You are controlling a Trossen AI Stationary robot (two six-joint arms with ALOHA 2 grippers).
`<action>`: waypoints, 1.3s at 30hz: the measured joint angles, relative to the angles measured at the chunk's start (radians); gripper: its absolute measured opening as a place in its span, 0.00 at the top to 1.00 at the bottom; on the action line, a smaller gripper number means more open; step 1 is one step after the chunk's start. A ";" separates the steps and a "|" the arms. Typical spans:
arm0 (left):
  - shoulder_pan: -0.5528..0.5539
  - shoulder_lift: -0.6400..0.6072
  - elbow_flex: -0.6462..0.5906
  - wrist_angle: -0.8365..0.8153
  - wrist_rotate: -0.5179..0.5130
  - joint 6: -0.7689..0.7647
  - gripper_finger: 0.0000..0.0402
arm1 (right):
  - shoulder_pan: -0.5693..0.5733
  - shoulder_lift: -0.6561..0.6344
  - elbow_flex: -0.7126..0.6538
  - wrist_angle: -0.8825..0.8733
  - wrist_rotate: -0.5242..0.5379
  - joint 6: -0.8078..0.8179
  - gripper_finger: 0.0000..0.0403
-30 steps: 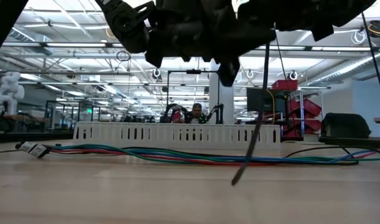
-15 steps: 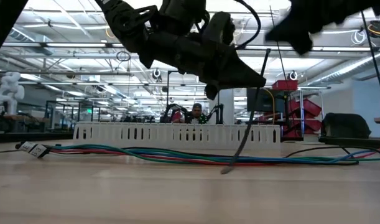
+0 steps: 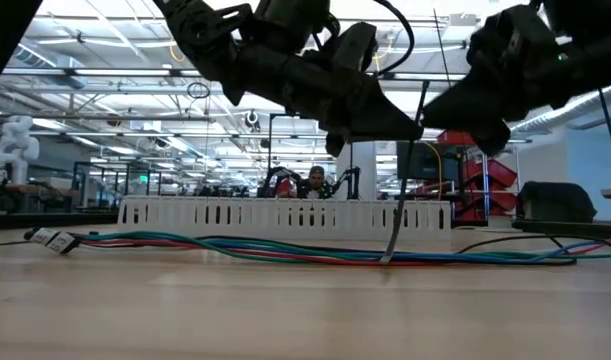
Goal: Ziptie cables
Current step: Wrap the left black zip tie around the colored cable wires
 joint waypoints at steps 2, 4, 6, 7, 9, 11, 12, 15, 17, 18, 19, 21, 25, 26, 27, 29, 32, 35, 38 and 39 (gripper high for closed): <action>0.000 0.000 0.000 -0.001 0.000 -0.001 1.00 | 0.011 0.037 0.004 0.049 -0.001 -0.012 0.78; 0.000 0.000 0.000 -0.004 0.000 -0.001 1.00 | 0.018 0.073 0.003 0.061 -0.002 -0.024 0.78; -0.001 0.000 -0.001 -0.005 0.000 -0.001 1.00 | 0.018 0.096 0.002 0.089 -0.002 -0.044 0.78; 0.000 0.000 -0.001 -0.003 0.000 -0.002 1.00 | 0.017 0.105 0.002 0.110 -0.004 -0.050 0.78; 0.000 0.000 -0.001 -0.003 0.000 -0.003 1.00 | 0.017 0.119 0.002 0.129 -0.023 -0.065 0.78; -0.001 0.000 -0.001 -0.003 0.000 -0.009 1.00 | 0.017 0.121 0.002 0.131 -0.048 -0.073 0.77; -0.001 0.000 -0.001 -0.003 0.000 -0.014 1.00 | 0.019 0.119 0.002 0.128 -0.055 -0.074 0.76; 0.000 0.000 -0.001 -0.006 -0.004 -0.026 1.00 | 0.032 0.101 0.002 0.080 -0.066 -0.099 0.71; 0.000 0.000 -0.001 -0.006 -0.008 -0.028 1.00 | 0.039 0.089 0.002 0.059 -0.063 -0.120 0.68; 0.001 0.000 -0.001 -0.005 -0.008 -0.028 1.00 | 0.042 0.083 0.002 0.057 -0.060 -0.132 0.66; 0.001 0.000 -0.001 -0.005 -0.008 -0.028 1.00 | 0.044 0.079 0.002 0.061 -0.058 -0.145 0.65; 0.000 0.000 -0.001 -0.007 -0.008 -0.028 1.00 | 0.044 0.075 0.002 0.065 -0.048 -0.161 0.63; -0.001 0.000 -0.001 -0.007 -0.008 -0.027 1.00 | 0.026 0.074 0.002 0.073 -0.001 -0.184 0.61; -0.004 0.000 -0.001 -0.008 -0.008 -0.027 1.00 | 0.017 0.074 0.002 0.076 0.000 -0.185 0.62; -0.003 0.000 -0.001 -0.008 -0.008 -0.027 1.00 | 0.010 0.074 0.002 0.082 0.000 -0.186 0.63; -0.003 0.000 -0.001 -0.008 -0.008 -0.027 1.00 | -0.005 0.074 0.003 0.103 -0.002 -0.187 0.66; -0.003 0.000 -0.001 -0.017 -0.008 -0.028 1.00 | -0.014 0.074 0.003 0.106 -0.013 -0.177 0.75; -0.003 0.000 -0.001 -0.032 -0.008 -0.028 1.00 | -0.020 0.074 0.003 0.106 -0.050 -0.171 0.90; -0.003 0.000 -0.001 -0.038 -0.008 -0.028 1.00 | -0.020 0.074 0.003 0.106 -0.060 -0.166 0.98; -0.003 0.000 -0.001 -0.039 -0.008 -0.028 1.00 | -0.021 0.074 0.003 0.106 -0.060 -0.163 0.99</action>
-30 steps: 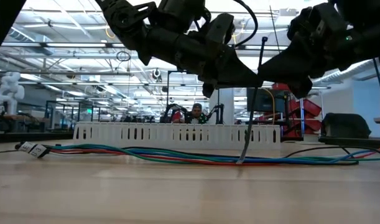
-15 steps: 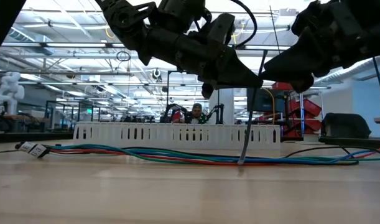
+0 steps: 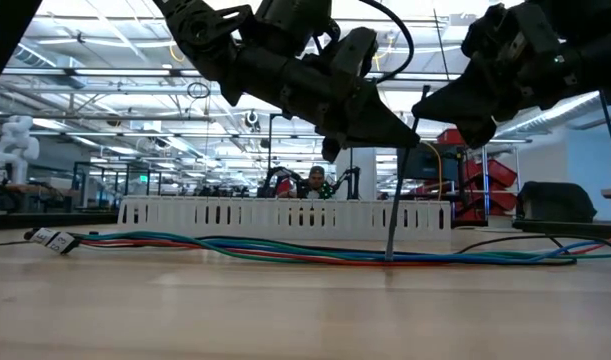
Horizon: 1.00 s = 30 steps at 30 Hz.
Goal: Ziptie cables
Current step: Wrap the left black zip tie around the colored cable wires
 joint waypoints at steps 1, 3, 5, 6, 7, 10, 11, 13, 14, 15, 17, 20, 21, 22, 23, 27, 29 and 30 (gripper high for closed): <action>0.000 0.000 0.000 -0.003 0.001 -0.002 1.00 | -0.002 0.000 0.000 -0.001 -0.001 -0.001 0.99; 0.001 0.000 0.000 -0.009 0.029 -0.028 1.00 | -0.004 0.000 0.006 -0.011 -0.001 -0.021 1.00; 0.002 0.000 0.002 -0.009 0.105 -0.053 0.98 | -0.003 0.001 0.029 -0.030 -0.010 -0.071 1.00; 0.003 -0.001 0.003 -0.018 0.144 -0.067 0.96 | -0.003 0.001 0.047 -0.044 -0.007 -0.102 1.00; 0.003 -0.005 0.003 -0.044 0.175 -0.077 0.94 | -0.006 0.001 0.071 -0.065 0.004 -0.131 1.00; -0.002 -0.029 -0.001 -0.197 0.206 -0.070 0.85 | -0.017 -0.001 0.156 -0.180 0.029 -0.208 1.00; -0.002 -0.050 -0.001 -0.264 0.208 -0.066 0.82 | -0.018 -0.001 0.184 -0.234 0.037 -0.230 1.00; 0.004 -0.108 -0.001 -0.416 0.207 -0.062 0.77 | -0.020 0.000 0.239 -0.316 0.045 -0.272 1.00; 0.005 -0.139 0.001 -0.497 0.203 -0.062 0.75 | -0.023 0.000 0.263 -0.340 0.049 -0.286 1.00; 0.004 -0.171 0.001 -0.582 0.179 -0.069 0.73 | -0.025 0.000 0.280 -0.360 0.054 -0.300 1.00; -0.019 -0.231 0.000 -0.722 0.129 -0.078 0.71 | -0.033 -0.001 0.301 -0.388 0.060 -0.323 1.00; -0.076 -0.333 0.000 -0.883 0.010 -0.114 0.70 | -0.057 0.000 0.310 -0.376 0.059 -0.341 1.00; -0.097 -0.366 -0.002 -0.913 -0.034 -0.134 0.70 | -0.066 0.000 0.310 -0.371 0.059 -0.342 1.00; -0.122 -0.397 -0.015 -0.926 -0.075 -0.155 0.69 | -0.073 0.000 0.310 -0.365 0.059 -0.345 1.00; -0.145 -0.423 -0.032 -0.929 -0.103 -0.175 0.69 | -0.079 0.000 0.309 -0.354 0.058 -0.350 1.00; -0.240 -0.492 -0.108 -0.921 -0.263 -0.212 0.69 | -0.088 0.020 0.309 -0.267 0.054 -0.386 1.00; -0.276 -0.515 -0.141 -0.912 -0.328 -0.232 0.69 | -0.089 0.041 0.309 -0.223 0.042 -0.398 1.00; -0.288 -0.520 -0.155 -0.902 -0.356 -0.237 0.69 | -0.090 0.052 0.309 -0.201 0.032 -0.402 1.00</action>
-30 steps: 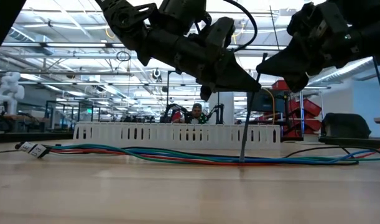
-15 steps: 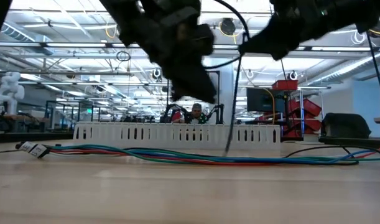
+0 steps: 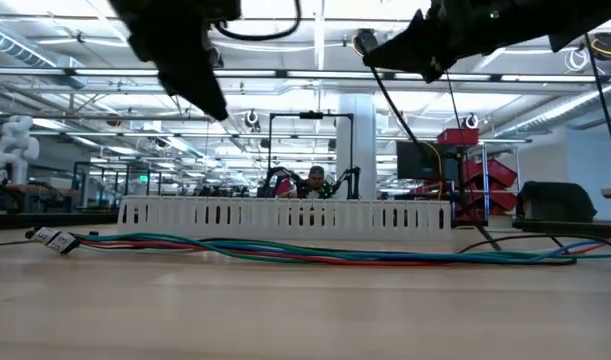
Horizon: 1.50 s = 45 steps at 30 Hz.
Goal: Ziptie cables
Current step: Wrap the left black zip tie around the colored cable wires
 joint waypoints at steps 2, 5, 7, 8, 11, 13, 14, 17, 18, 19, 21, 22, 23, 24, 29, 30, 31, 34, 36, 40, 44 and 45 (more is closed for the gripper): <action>-0.018 -0.004 -0.037 0.040 -0.045 -0.011 0.69 | -0.002 0.025 -0.001 0.051 -0.004 -0.009 1.00; -0.022 -0.009 -0.100 0.071 -0.067 -0.026 0.69 | -0.002 0.051 -0.001 0.121 -0.016 -0.014 1.00; -0.021 -0.037 -0.145 0.072 -0.087 -0.049 0.69 | -0.006 0.067 -0.001 0.169 -0.075 0.004 1.00; -0.021 -0.057 -0.167 0.075 -0.101 -0.053 0.69 | -0.009 0.076 -0.001 0.196 -0.109 0.021 1.00; -0.021 -0.129 -0.233 0.144 -0.137 -0.070 0.69 | -0.019 0.114 -0.001 0.265 -0.178 0.061 1.00; -0.028 -0.202 -0.273 0.215 -0.148 -0.071 0.69 | -0.026 0.148 -0.001 0.304 -0.188 0.077 1.00; -0.033 -0.240 -0.291 0.244 -0.150 -0.070 0.69 | -0.027 0.170 -0.001 0.334 -0.189 0.087 1.00; -0.053 -0.330 -0.355 0.320 -0.162 -0.071 0.69 | -0.037 0.244 -0.001 0.460 -0.229 0.119 1.00; -0.060 -0.347 -0.378 0.341 -0.165 -0.072 0.69 | -0.040 0.271 -0.001 0.510 -0.248 0.129 1.00; -0.067 -0.359 -0.401 0.370 -0.168 -0.075 0.69 | -0.041 0.298 -0.001 0.565 -0.266 0.137 1.00; -0.079 -0.371 -0.447 0.432 -0.170 -0.079 0.69 | -0.050 0.346 -0.001 0.646 -0.293 0.156 1.00; -0.084 -0.370 -0.469 0.470 -0.169 -0.079 0.69 | -0.054 0.369 0.001 0.682 -0.296 0.168 1.00; -0.090 -0.365 -0.488 0.508 -0.169 -0.079 0.69 | -0.057 0.390 0.007 0.705 -0.296 0.175 1.00; -0.096 -0.359 -0.506 0.536 -0.169 -0.079 0.69 | -0.059 0.410 0.013 0.726 -0.297 0.180 1.00; -0.100 -0.319 -0.559 0.636 -0.152 -0.078 0.69 | -0.059 0.495 0.072 0.829 -0.319 0.189 1.00; -0.099 -0.314 -0.561 0.645 -0.134 -0.078 0.69 | -0.059 0.504 0.088 0.834 -0.317 0.177 1.00; -0.099 -0.308 -0.561 0.650 -0.116 -0.078 0.69 | -0.060 0.514 0.101 0.838 -0.306 0.159 1.00; -0.100 -0.286 -0.561 0.654 -0.034 -0.067 0.69 | -0.068 0.539 0.151 0.828 -0.283 0.097 1.00; -0.103 -0.258 -0.561 0.651 0.020 -0.046 0.69 | -0.080 0.560 0.180 0.819 -0.283 0.086 1.00; -0.119 -0.186 -0.562 0.658 0.057 -0.024 0.69 | -0.096 0.622 0.213 0.794 -0.286 0.108 1.00; -0.122 -0.113 -0.562 0.701 0.116 -0.024 0.66 | -0.099 0.680 0.219 0.796 -0.287 0.165 1.00; -0.122 -0.095 -0.562 0.723 0.139 -0.024 0.65 | -0.098 0.687 0.219 0.795 -0.288 0.177 1.00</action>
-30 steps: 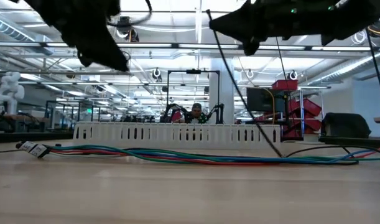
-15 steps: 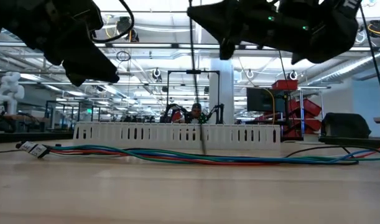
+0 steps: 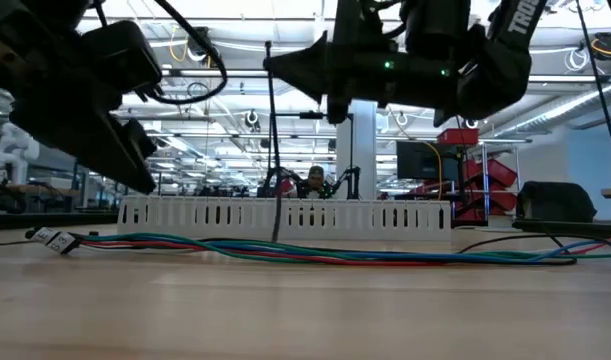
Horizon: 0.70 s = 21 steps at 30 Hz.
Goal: Ziptie cables
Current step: Wrap the left black zip tie around the colored cable wires
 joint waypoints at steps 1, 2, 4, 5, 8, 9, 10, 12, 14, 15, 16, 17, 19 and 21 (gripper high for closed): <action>0.000 0.018 0.000 0.026 0.019 0.000 0.63 | 0.001 0.002 0.000 0.000 0.000 0.006 1.00; 0.000 0.034 0.000 0.051 0.032 -0.001 0.60 | 0.002 0.002 0.000 0.002 0.002 0.006 1.00; -0.001 0.066 0.000 0.073 0.040 -0.018 0.56 | 0.003 0.001 0.000 0.006 0.010 0.003 1.00; -0.001 0.082 0.000 0.073 0.041 -0.026 0.54 | 0.003 0.000 0.000 0.005 0.028 -0.003 1.00; -0.001 0.135 0.000 0.065 0.027 -0.063 0.51 | 0.008 -0.001 0.000 0.031 0.070 -0.044 1.00; -0.001 0.150 0.000 0.057 0.017 -0.077 0.50 | 0.009 -0.002 0.000 0.046 0.088 -0.063 1.00; -0.001 0.165 0.000 0.064 0.010 -0.077 0.50 | 0.012 -0.002 0.000 0.056 0.105 -0.093 1.00; -0.001 0.191 0.007 0.083 -0.004 -0.077 0.50 | 0.016 -0.003 0.000 0.073 0.125 -0.158 1.00; -0.001 0.205 0.013 0.084 -0.035 -0.077 0.50 | 0.017 -0.003 0.000 0.083 0.129 -0.173 1.00; 0.000 0.210 0.016 0.084 -0.048 -0.078 0.51 | 0.017 -0.003 0.000 0.084 0.128 -0.171 1.00; 0.002 0.214 0.017 0.085 -0.053 -0.077 0.52 | 0.017 -0.003 0.000 0.081 0.128 -0.164 1.00; 0.006 0.216 0.017 0.085 -0.057 -0.078 0.54 | 0.018 -0.002 0.000 0.076 0.128 -0.160 1.00; 0.010 0.216 0.017 0.081 -0.065 -0.077 0.62 | 0.025 0.005 0.000 0.072 0.130 -0.158 1.00; 0.016 0.217 0.016 0.081 -0.071 -0.075 0.73 | 0.034 0.021 0.000 0.075 0.130 -0.155 1.00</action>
